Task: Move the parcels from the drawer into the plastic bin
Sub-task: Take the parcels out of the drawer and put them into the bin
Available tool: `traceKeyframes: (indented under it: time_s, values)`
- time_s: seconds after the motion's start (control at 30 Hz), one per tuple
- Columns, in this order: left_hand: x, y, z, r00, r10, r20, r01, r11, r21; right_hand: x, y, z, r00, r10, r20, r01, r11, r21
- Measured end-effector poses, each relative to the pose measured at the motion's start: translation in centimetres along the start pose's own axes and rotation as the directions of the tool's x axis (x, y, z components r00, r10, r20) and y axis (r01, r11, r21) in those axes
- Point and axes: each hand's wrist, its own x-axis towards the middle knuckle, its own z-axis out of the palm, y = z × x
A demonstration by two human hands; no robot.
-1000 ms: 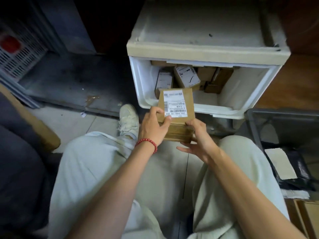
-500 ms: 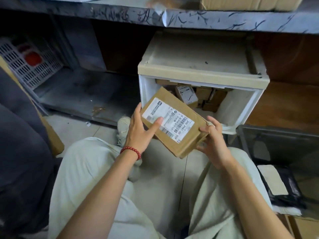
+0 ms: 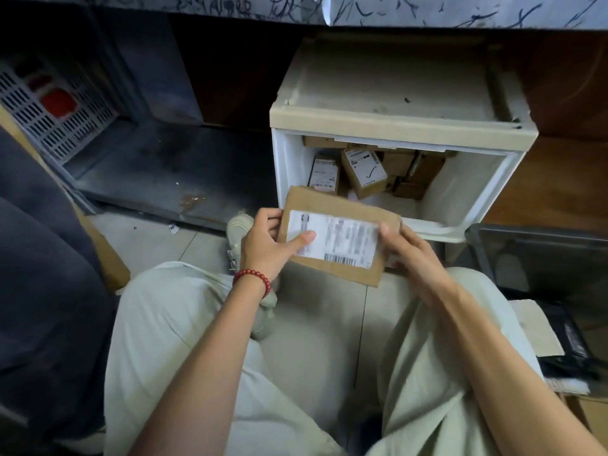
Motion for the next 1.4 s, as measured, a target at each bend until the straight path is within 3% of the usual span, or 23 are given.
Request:
traceKeyframes:
  time_s: [0.17, 0.3, 0.47, 0.57, 0.77, 1.0, 1.23, 1.4]
  values:
    - [-0.4, 0.3, 0.1, 0.998, -0.054, 0.014, 0.053, 0.997, 0.048, 0.5, 0.1, 0.1, 1.0, -0.006, -0.028, 0.008, 0.997, 0.075]
    - [-0.5, 0.4, 0.2, 0.99, -0.081, 0.111, 0.07, 0.992, 0.106, 0.9, -0.1, 0.4, 0.997, 0.041, -0.063, -0.026, 0.974, 0.225]
    - [-0.5, 0.5, 0.2, 0.99, -0.11, 0.088, 0.105, 0.993, 0.053, 1.6, -0.4, 0.0, 0.997, 0.074, 0.023, -0.078, 0.961, 0.265]
    - [-0.6, 0.5, 0.2, 0.992, -0.121, 0.033, 0.119, 0.991, 0.061, 1.5, 0.0, 0.0, 0.997, 0.079, 0.025, -0.082, 0.982, 0.17]
    - [-0.4, 0.5, 0.8, 0.997, -0.065, 0.033, 0.064, 0.998, 0.01, 1.5, 0.8, 0.3, 0.983, 0.075, -0.165, -0.05, 0.987, 0.153]
    - [-0.1, -0.3, 1.0, 0.984, -0.11, 0.139, 0.102, 0.993, 0.065, 1.5, 1.2, 0.1, 0.997, 0.049, -0.055, -0.048, 0.998, 0.03]
    - [-0.1, -0.7, 1.3, 0.989, -0.12, 0.082, 0.115, 0.991, 0.062, 2.2, 1.5, 0.5, 0.973, 0.131, -0.19, -0.128, 0.991, 0.028]
    - [0.0, -0.6, 1.3, 0.993, -0.106, 0.056, 0.103, 0.993, 0.06, 2.3, 1.6, 0.4, 0.969, 0.153, -0.195, -0.148, 0.988, 0.039]
